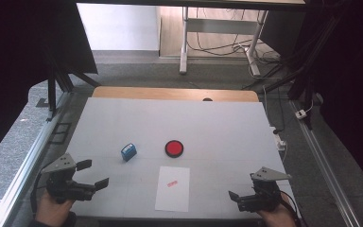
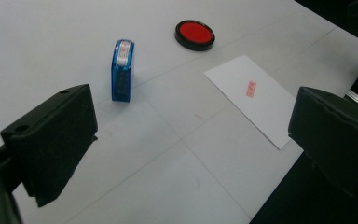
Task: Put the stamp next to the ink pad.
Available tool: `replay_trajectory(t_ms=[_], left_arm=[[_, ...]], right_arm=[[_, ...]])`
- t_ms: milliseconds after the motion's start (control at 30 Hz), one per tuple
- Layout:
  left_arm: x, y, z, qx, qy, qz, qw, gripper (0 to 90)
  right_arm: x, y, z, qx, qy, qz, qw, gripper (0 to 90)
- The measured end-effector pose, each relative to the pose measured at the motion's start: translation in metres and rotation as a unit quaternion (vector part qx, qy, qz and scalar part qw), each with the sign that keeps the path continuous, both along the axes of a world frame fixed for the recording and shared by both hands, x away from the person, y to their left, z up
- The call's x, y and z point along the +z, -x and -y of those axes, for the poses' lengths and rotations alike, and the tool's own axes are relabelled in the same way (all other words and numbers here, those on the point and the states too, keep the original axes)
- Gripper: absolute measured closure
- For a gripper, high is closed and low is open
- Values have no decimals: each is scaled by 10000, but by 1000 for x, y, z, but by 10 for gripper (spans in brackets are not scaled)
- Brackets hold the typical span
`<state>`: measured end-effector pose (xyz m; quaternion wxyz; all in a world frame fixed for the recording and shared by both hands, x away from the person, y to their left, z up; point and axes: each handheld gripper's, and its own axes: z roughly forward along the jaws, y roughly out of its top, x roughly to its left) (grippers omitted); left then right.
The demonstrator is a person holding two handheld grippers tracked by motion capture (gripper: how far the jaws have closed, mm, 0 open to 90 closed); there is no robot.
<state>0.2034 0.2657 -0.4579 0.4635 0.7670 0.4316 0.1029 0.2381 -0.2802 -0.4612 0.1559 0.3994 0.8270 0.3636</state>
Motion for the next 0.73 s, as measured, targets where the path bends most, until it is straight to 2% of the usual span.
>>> replay_trajectory(t_ms=[367,533,600,733], left_arm=[[-12,9,-7,235,-393,-302,9985,16],[-19,10,-6,320,-728,-501,9956,18],[-19,11,-4,338,-785,-477,9952,19],[-20,8,-2,307,-873,-595,9939,23]], right_arm=[[0,0,-1,12,44,-3,10000,0],[0,0,-2,36,72,-20,10000,0],[0,0,-2,33,69,-22,10000,0],[-1,-1,-2,32,77,-41,10000,0]])
